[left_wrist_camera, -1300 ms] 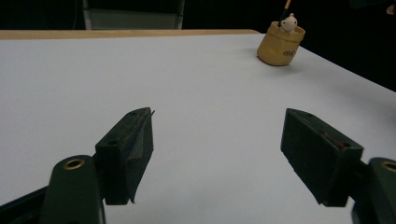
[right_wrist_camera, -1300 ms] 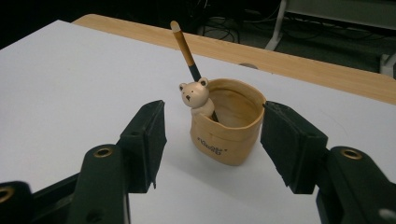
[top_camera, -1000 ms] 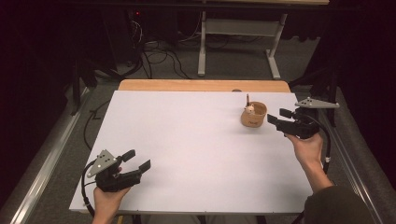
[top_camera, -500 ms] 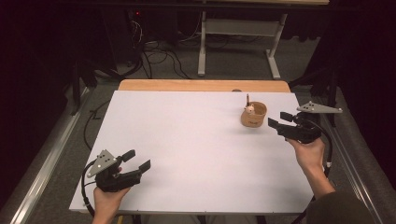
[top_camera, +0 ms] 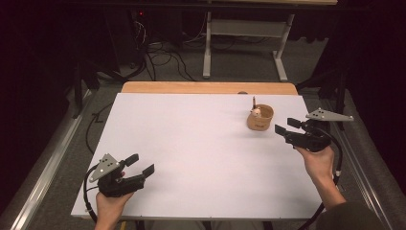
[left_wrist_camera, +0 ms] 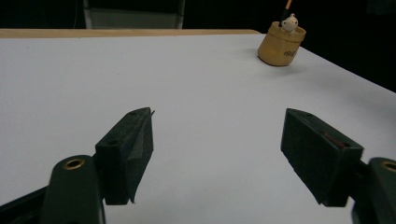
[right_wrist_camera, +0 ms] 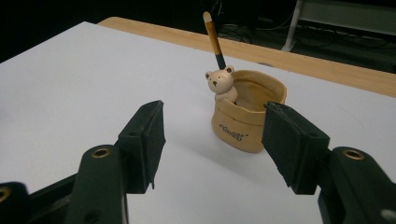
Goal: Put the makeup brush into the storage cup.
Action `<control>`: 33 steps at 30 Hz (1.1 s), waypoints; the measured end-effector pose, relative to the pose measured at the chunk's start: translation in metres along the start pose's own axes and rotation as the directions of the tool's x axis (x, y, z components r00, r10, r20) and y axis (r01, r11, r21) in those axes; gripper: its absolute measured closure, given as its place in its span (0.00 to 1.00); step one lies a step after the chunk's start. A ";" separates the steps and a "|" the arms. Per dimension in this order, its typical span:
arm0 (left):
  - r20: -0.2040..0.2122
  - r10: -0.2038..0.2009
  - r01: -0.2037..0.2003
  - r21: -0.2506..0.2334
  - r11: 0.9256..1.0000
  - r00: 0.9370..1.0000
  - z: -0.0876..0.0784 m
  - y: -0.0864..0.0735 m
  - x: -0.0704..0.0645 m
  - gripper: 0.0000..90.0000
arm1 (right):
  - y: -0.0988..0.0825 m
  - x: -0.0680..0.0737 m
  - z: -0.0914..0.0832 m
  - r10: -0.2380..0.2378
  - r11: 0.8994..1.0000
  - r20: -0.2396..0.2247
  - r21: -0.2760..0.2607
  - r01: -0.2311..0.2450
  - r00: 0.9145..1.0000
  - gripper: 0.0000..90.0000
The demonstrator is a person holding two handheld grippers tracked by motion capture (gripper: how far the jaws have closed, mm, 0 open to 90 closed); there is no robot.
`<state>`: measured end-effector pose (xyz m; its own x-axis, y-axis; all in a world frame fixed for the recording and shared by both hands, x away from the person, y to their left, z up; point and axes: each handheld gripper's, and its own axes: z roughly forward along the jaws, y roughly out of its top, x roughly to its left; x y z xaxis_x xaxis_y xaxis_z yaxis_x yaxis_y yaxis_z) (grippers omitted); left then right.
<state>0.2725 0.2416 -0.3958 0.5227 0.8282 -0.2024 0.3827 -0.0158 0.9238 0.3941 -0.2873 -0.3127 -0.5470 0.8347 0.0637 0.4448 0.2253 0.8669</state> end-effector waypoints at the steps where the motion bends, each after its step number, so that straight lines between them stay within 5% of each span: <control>1: 0.000 0.000 0.000 0.001 1.000 1.000 0.000 0.000 0.000 0.29 | 0.000 0.000 0.000 -0.001 1.000 -0.001 0.001 0.001 1.000 0.46; 33: -0.002 0.001 -0.001 0.000 1.000 1.000 0.000 0.000 -0.001 0.29 | -0.019 0.013 -0.018 0.010 0.999 -0.057 -0.040 -0.012 0.998 0.46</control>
<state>0.2720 0.2412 -0.3957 0.5218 0.8291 -0.2008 0.3819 -0.0165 0.9240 0.3660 -0.2900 -0.3190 -0.5823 0.8068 0.1001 0.4227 0.1953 0.8850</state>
